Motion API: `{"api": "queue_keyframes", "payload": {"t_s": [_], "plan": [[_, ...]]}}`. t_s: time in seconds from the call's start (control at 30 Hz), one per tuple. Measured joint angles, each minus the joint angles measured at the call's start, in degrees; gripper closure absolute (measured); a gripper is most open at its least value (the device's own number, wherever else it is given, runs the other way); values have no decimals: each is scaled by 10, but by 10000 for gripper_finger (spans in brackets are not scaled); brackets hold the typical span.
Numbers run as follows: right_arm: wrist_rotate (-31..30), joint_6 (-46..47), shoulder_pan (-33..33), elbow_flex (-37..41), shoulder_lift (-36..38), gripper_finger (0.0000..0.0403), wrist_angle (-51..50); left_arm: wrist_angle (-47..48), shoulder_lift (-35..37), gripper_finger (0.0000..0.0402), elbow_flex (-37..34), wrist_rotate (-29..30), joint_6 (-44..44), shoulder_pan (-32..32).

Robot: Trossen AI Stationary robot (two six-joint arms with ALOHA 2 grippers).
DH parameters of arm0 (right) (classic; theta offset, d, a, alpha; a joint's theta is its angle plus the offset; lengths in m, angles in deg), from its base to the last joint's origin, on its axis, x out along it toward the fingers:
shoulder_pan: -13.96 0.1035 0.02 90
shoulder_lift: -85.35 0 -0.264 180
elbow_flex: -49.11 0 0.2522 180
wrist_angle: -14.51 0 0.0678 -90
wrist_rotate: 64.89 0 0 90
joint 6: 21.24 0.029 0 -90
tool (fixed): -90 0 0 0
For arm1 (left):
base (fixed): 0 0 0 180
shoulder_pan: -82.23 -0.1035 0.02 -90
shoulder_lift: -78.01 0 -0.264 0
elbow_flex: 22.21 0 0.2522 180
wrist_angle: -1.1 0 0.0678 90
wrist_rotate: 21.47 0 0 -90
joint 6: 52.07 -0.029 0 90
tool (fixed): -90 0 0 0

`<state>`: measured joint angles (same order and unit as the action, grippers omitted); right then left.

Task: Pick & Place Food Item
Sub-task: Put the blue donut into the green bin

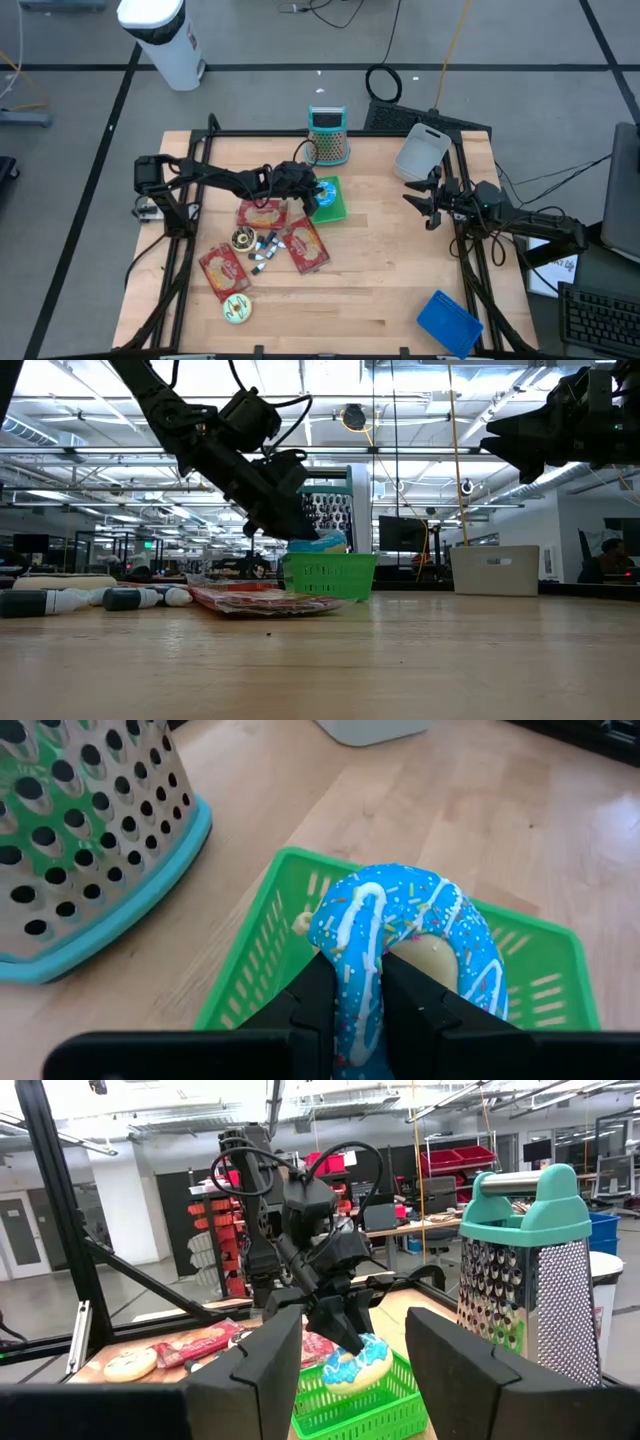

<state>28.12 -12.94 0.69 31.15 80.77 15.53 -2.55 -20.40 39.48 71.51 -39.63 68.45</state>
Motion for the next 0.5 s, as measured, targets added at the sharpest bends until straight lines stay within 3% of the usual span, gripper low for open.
{"api": "queue_keyframes", "payload": {"t_s": [0.27,0.5], "plan": [[0,0,0,0,0,232,0,1,0,325,0,0,3,-4],[0,0,0,0,0,232,0,7,0,259,0,0,1,-4]]}}
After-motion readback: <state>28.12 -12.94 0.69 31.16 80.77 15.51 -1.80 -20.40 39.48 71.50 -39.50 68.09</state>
